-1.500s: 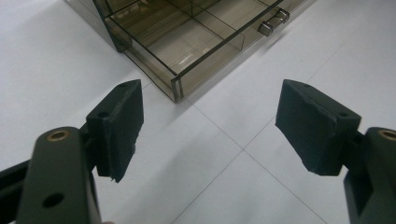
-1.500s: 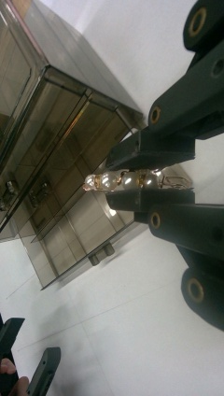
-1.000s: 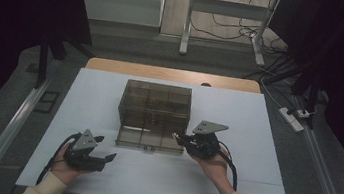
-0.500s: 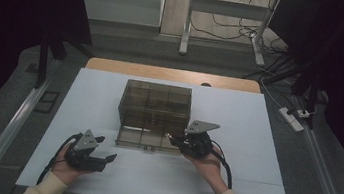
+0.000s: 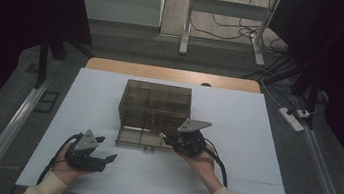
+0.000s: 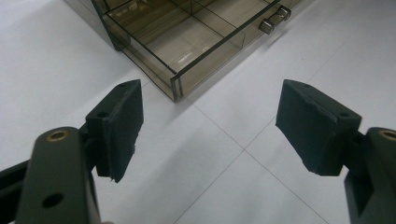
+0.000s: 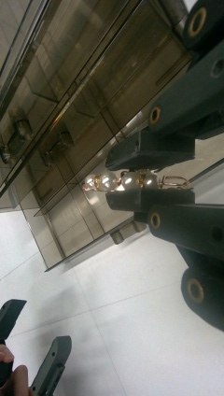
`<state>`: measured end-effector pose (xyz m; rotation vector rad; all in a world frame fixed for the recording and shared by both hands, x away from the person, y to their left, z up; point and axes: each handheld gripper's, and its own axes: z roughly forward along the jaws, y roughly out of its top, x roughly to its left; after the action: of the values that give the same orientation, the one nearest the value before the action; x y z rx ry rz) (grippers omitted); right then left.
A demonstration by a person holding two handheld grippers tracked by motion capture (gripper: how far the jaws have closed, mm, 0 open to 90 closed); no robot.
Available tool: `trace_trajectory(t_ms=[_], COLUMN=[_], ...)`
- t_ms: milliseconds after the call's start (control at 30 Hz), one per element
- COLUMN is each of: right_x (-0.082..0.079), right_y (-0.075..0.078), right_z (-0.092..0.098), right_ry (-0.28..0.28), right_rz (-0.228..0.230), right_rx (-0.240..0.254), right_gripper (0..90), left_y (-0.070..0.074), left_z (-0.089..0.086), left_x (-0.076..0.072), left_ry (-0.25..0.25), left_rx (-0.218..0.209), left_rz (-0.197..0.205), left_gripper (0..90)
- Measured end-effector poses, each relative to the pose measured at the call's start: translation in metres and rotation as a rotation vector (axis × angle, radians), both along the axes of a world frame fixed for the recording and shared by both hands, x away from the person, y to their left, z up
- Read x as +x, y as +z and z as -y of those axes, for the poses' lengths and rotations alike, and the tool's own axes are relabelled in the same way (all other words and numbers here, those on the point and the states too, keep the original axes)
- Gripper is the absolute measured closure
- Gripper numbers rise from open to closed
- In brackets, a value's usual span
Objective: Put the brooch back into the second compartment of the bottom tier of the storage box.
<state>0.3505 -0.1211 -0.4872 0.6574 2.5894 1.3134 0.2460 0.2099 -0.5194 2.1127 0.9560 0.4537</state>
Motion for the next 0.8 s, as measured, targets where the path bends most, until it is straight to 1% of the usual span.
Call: trace_trajectory(t_ms=[333, 800], right_x=[0.007, 0.012], right_y=[-0.003, -0.010], right_z=[-0.012, -0.032], right_ry=[0.008, 0.036], right_rz=[-0.005, -0.018], right_rx=[-0.002, -0.025], right_gripper=[77.3, 77.0], left_y=[0.000, 0.000], left_z=[0.000, 0.000], left_x=[0.000, 0.000], left_ry=[-0.001, -0.002], left_rx=[0.005, 0.010], left_rz=[0.001, 0.002], left_gripper=[24.2, 24.1])
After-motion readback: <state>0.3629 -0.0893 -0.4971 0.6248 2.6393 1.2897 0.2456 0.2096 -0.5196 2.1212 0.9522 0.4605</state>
